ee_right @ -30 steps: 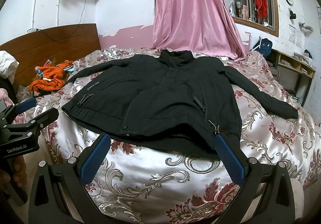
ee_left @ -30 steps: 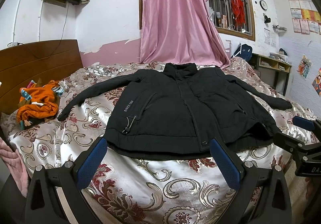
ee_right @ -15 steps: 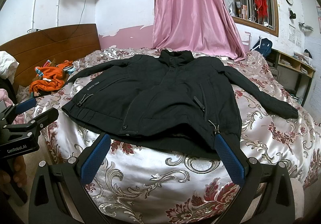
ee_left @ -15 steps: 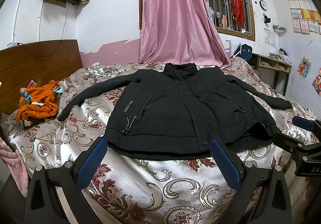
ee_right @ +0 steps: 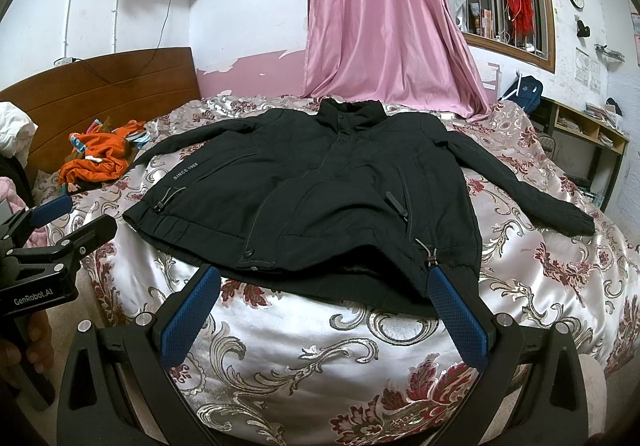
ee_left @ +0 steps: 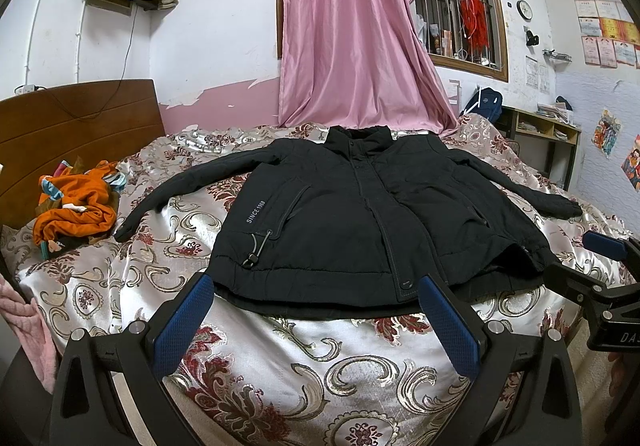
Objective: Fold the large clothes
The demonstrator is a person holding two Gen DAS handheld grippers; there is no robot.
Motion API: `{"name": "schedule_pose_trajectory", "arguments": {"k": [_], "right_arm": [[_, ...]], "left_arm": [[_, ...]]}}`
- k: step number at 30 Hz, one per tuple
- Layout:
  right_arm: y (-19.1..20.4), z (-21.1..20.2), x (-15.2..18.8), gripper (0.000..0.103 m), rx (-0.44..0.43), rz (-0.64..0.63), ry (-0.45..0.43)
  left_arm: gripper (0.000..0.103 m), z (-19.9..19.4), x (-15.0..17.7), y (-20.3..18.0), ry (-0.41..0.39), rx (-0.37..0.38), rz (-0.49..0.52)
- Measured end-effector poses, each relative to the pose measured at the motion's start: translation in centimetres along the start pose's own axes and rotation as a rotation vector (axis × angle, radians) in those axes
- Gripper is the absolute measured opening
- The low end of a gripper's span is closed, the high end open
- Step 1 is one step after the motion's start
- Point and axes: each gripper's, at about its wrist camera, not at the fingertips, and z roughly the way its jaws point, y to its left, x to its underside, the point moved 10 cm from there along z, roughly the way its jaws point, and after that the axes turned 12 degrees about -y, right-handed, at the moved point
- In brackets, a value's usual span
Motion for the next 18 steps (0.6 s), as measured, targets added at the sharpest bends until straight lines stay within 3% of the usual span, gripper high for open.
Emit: {"name": "schedule_pose_trajectory", "arguments": {"k": [18], "right_arm": [[0.3,-0.2,-0.15,0.102,0.001,0.004,0.0]], "left_arm": [[0.103,-0.16,-0.4,-0.68,0.005,0.003,0.003]]}}
